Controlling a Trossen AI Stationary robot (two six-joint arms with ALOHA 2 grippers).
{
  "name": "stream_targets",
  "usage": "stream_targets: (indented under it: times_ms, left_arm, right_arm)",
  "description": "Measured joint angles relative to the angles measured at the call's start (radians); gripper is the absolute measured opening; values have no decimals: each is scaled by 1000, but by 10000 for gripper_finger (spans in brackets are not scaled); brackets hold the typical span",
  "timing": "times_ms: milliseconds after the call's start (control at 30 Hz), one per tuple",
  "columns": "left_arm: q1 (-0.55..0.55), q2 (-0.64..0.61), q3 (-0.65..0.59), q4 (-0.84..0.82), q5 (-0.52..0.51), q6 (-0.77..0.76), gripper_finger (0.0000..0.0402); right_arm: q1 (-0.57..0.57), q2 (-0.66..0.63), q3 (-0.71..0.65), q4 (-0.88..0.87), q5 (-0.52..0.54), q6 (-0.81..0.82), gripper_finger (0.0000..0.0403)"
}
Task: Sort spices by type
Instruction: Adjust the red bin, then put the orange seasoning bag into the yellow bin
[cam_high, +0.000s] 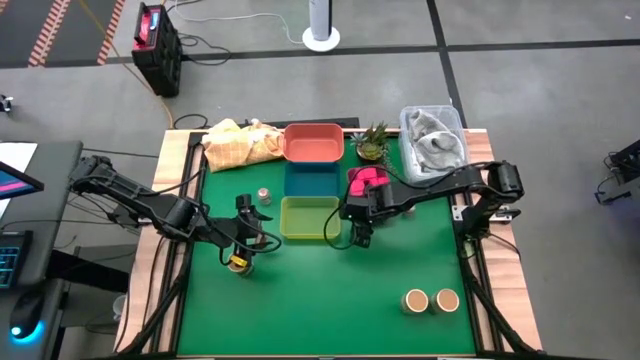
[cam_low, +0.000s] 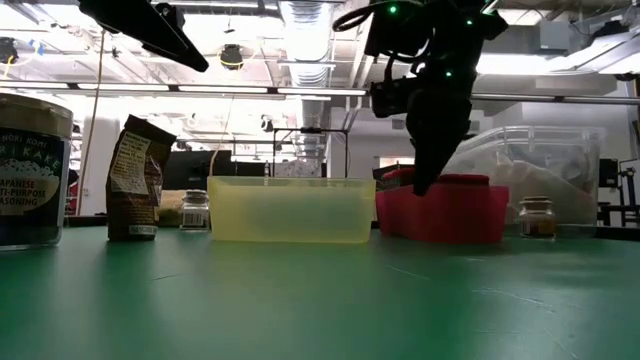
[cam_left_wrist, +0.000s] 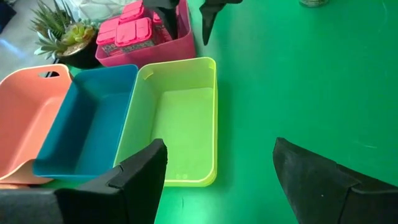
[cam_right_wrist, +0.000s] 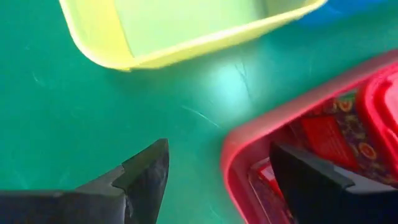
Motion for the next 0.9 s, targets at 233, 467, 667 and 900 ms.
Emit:
stream_targets:
  times_ms: [233,467,667,900]
  left_arm:
    - [0,0,0,2,0,0,278]
    - [0,0,0,3,0,-6,278]
    - [0,0,0,3,0,-8,278]
    - [0,0,0,-16,3,-30,278]
  right_arm:
    - [1,0,0,94,0,3,301]
    - [-14,0,35,130,0,-4,301]
    - [-11,0,132,-37,4,-4,301]
    - [62,-1,212,-192,100,26,301]
